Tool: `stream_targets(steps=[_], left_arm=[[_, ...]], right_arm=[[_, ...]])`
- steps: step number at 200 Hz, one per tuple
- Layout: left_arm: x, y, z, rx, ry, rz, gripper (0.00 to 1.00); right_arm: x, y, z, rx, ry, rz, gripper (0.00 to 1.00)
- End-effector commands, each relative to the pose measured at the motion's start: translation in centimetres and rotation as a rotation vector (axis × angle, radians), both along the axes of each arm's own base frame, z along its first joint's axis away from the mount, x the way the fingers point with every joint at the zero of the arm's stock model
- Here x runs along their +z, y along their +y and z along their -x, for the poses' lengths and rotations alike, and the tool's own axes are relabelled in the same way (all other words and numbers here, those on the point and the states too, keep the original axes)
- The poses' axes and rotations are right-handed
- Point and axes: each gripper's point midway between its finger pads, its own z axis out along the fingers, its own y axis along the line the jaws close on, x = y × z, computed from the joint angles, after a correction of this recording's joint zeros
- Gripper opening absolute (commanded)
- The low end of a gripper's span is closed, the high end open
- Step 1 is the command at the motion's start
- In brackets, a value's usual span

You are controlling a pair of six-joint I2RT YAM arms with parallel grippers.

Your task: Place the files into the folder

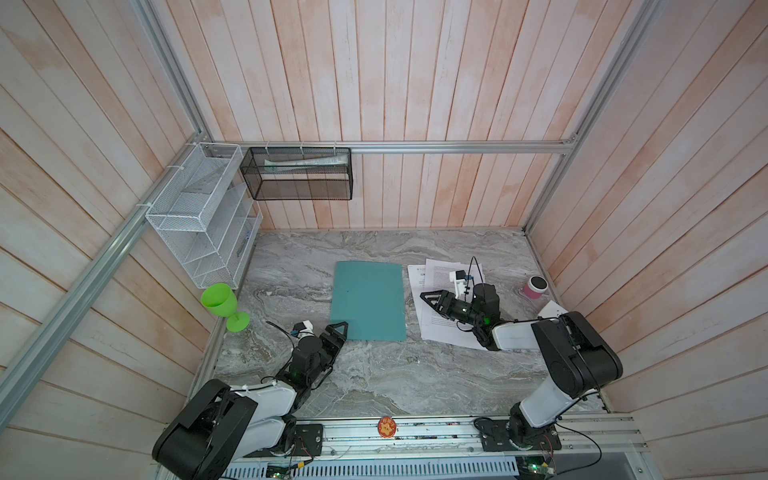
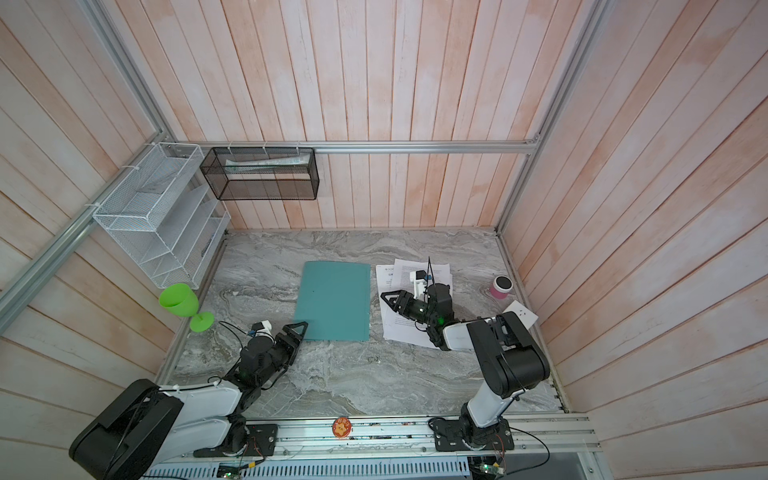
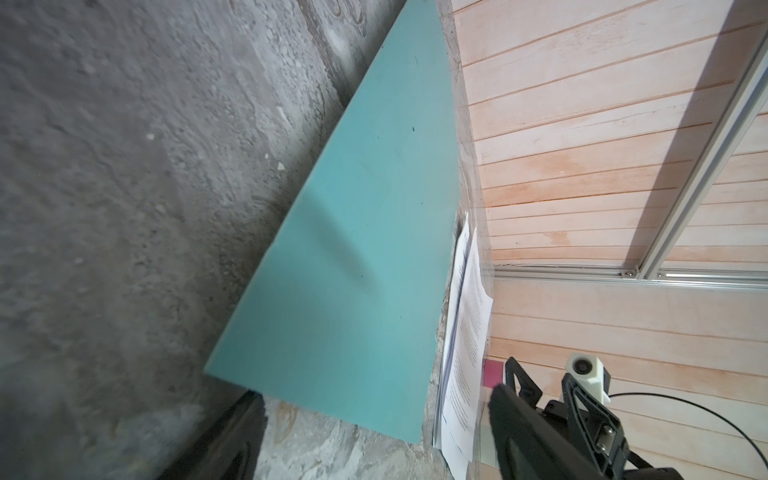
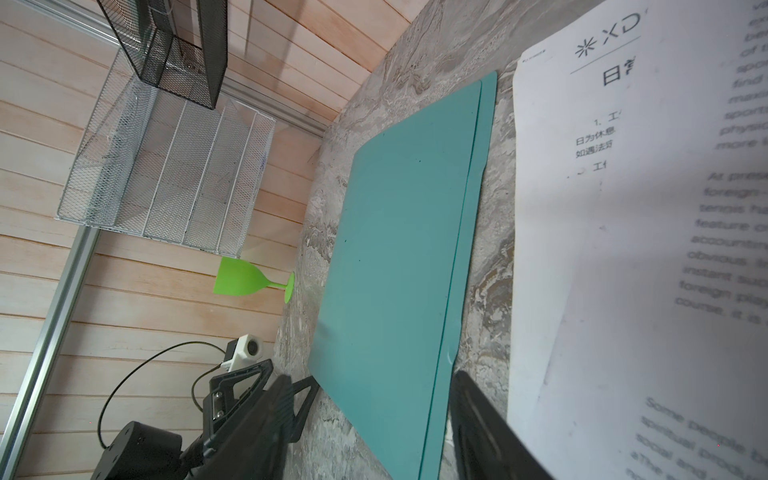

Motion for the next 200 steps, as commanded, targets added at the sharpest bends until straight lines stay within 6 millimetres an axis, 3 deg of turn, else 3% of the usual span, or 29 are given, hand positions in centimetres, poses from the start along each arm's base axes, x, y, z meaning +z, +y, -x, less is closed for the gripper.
stream_targets(steps=[1, 96, 156, 200], left_arm=[[1.5, -1.0, -1.0, -0.018, -0.05, 0.034, 0.85], [1.3, -2.2, -2.4, -0.034, -0.095, 0.077, 0.8], [0.6, -3.1, -3.6, -0.032, -0.096, 0.114, 0.75], [-0.3, -3.4, -4.4, -0.002, -0.092, 0.187, 0.59]], right_arm=[[-0.3, 0.1, 0.2, 0.013, 0.004, -0.014, 0.57], [-1.0, 0.3, 0.2, 0.03, 0.025, -0.035, 0.54], [-1.0, 0.5, 0.1, 0.038, 0.025, -0.048, 0.45], [-1.1, 0.7, 0.2, 0.046, 0.028, -0.049, 0.37]])
